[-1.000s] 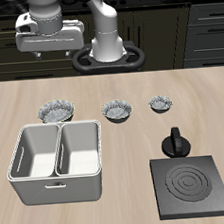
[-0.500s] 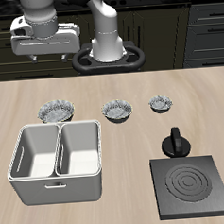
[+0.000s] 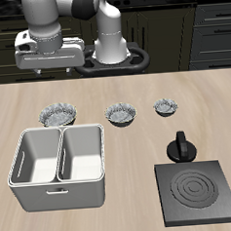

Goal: Place the largest bowl on the flat stove

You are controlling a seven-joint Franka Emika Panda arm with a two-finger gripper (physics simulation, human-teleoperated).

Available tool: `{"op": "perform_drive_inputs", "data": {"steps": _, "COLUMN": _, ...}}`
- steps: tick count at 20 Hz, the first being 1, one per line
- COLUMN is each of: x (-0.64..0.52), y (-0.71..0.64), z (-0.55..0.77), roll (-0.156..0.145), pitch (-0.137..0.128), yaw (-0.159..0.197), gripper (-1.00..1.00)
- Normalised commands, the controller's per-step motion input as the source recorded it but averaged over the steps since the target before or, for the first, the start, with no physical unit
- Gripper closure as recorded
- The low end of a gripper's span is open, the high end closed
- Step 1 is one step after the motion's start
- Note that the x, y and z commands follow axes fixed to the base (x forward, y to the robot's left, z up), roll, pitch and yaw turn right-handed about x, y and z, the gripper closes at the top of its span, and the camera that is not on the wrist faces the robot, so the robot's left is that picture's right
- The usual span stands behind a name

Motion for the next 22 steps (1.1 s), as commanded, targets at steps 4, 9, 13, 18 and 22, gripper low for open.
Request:
{"op": "perform_drive_inputs", "data": {"steps": 4, "x": 0.03, "y": 0.05, "z": -0.4, "roll": 0.007, "pitch": 0.028, "yaw": 0.002, "gripper": -1.0}}
{"op": "perform_drive_inputs", "data": {"steps": 9, "x": 0.04, "y": 0.06, "z": -0.39, "roll": 0.012, "pitch": 0.025, "yaw": -0.004, "gripper": -1.0}}
{"op": "perform_drive_inputs", "data": {"steps": 13, "x": 0.03, "y": 0.04, "z": -0.25, "roll": 0.0, "pitch": 0.013, "yaw": -0.007, "gripper": -1.0}}
{"op": "perform_drive_inputs", "data": {"steps": 18, "x": 0.01, "y": 0.06, "z": -0.34, "roll": 0.009, "pitch": 0.022, "yaw": -0.009, "gripper": -1.0}}
{"op": "perform_drive_inputs", "data": {"steps": 22, "x": 0.02, "y": 0.08, "z": -0.27, "roll": 0.006, "pitch": 0.019, "yaw": 0.012, "gripper": -1.0}}
